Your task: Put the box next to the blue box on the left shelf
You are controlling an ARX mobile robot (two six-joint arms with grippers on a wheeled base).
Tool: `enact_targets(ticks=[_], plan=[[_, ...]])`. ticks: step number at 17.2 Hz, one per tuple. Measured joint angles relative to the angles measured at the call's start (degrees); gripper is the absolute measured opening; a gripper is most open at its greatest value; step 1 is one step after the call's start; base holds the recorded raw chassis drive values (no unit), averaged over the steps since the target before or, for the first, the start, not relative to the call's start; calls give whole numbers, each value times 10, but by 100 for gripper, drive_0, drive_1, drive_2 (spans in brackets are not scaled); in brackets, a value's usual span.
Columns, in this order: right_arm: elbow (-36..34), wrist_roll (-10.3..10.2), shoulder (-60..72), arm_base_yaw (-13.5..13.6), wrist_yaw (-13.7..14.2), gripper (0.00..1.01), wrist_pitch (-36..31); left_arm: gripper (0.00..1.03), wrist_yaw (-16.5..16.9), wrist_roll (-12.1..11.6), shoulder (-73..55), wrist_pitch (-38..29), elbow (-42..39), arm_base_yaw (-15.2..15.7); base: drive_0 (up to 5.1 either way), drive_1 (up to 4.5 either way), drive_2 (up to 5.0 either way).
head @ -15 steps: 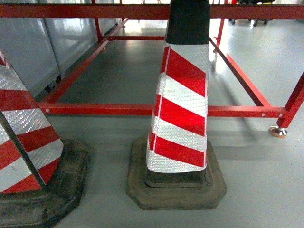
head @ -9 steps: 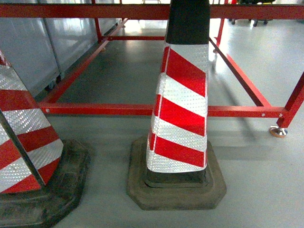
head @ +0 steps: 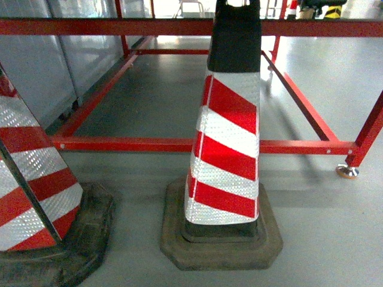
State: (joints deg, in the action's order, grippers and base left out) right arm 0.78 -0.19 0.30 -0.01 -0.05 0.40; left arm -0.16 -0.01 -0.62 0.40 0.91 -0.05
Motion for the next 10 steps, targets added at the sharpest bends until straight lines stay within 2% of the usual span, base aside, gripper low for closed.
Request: enact_targets(ticks=[10], plan=[[0, 0, 0, 0, 1, 98, -1, 98, 2, 0, 0, 0, 0, 0, 0, 0, 0]])
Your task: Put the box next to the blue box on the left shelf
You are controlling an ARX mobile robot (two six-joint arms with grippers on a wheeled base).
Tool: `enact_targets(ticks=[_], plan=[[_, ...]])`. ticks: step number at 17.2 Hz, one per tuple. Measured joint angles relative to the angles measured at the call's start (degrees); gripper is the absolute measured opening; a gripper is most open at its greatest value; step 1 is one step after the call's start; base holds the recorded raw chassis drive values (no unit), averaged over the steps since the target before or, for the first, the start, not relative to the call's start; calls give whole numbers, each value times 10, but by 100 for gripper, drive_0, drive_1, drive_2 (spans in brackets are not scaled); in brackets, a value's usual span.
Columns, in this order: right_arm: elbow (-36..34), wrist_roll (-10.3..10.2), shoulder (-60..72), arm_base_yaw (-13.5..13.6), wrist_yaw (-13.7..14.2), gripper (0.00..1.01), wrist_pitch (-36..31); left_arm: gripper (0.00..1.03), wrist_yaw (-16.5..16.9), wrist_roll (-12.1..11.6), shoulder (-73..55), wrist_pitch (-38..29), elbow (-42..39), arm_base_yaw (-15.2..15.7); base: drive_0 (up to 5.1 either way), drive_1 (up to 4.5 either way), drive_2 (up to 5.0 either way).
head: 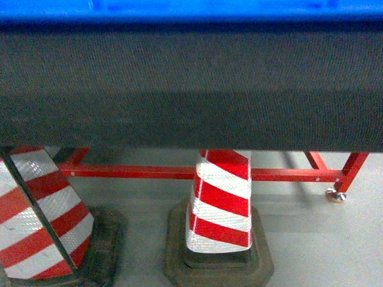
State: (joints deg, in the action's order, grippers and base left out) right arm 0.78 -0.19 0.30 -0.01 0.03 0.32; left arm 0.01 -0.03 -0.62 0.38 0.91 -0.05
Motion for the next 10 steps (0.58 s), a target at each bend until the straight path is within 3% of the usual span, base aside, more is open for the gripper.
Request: enact_targets(ticks=[10], plan=[[0, 1, 0, 0, 0, 98, -1, 98, -1, 0, 0, 0, 0, 0, 0, 0, 0]])
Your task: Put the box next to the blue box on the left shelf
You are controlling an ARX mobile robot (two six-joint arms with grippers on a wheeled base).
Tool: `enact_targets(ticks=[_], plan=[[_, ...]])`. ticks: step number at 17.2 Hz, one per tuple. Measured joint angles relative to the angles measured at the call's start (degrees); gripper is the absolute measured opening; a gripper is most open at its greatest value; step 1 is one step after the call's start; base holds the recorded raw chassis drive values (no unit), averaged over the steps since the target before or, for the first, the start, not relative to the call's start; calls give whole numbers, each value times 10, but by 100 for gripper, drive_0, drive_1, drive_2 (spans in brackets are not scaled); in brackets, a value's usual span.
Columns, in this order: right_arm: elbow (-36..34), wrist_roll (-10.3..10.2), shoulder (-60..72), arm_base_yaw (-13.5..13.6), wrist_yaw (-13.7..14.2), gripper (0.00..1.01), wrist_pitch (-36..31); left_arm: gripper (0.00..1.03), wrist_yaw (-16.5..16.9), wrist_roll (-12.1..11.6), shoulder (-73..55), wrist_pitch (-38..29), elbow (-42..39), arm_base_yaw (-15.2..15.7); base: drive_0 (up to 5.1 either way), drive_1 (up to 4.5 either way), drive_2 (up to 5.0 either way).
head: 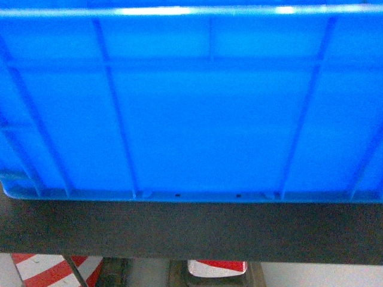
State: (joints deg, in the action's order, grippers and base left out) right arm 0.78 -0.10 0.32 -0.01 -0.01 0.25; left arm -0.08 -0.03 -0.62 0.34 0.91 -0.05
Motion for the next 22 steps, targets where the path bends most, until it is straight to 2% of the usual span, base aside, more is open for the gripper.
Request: enact_targets(ticks=[22], plan=[[0, 0, 0, 0, 0, 98, 1, 98, 0, 0, 0, 0, 0, 0, 0, 0, 0]])
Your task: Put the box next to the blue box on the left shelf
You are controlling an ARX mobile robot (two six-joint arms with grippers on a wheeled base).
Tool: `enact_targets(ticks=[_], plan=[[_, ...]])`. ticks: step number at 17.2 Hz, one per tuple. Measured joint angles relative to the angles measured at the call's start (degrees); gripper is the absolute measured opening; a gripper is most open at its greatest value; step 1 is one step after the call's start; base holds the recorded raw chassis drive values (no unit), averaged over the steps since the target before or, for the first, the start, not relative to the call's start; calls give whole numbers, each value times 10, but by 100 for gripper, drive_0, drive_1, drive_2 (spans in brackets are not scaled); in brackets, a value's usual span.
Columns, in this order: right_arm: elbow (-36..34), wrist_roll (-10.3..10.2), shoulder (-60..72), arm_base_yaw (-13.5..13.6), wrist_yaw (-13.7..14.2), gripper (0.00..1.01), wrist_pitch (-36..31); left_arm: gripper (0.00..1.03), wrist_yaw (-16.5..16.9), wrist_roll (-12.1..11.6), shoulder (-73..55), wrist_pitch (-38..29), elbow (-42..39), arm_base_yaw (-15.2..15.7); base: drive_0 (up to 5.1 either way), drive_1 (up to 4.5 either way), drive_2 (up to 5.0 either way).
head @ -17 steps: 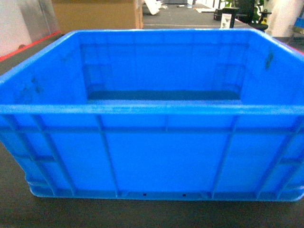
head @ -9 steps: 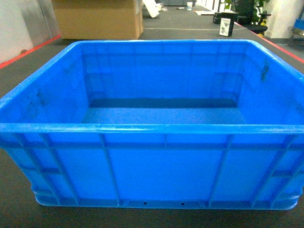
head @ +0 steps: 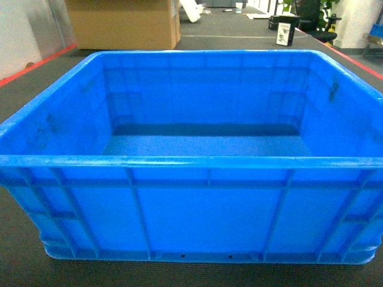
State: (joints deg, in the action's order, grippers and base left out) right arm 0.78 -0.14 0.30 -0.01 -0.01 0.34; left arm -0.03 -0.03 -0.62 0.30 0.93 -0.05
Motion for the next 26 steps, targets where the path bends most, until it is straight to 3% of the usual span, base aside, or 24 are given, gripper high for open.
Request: enact_targets(ticks=[25, 26], plan=[[0, 0, 0, 0, 0, 98, 0, 98, 0, 0, 0, 0, 0, 0, 0, 0, 0], [2, 2, 2, 3, 10, 98, 12, 98, -19, 2, -4, 20, 3, -9, 0, 0, 0]])
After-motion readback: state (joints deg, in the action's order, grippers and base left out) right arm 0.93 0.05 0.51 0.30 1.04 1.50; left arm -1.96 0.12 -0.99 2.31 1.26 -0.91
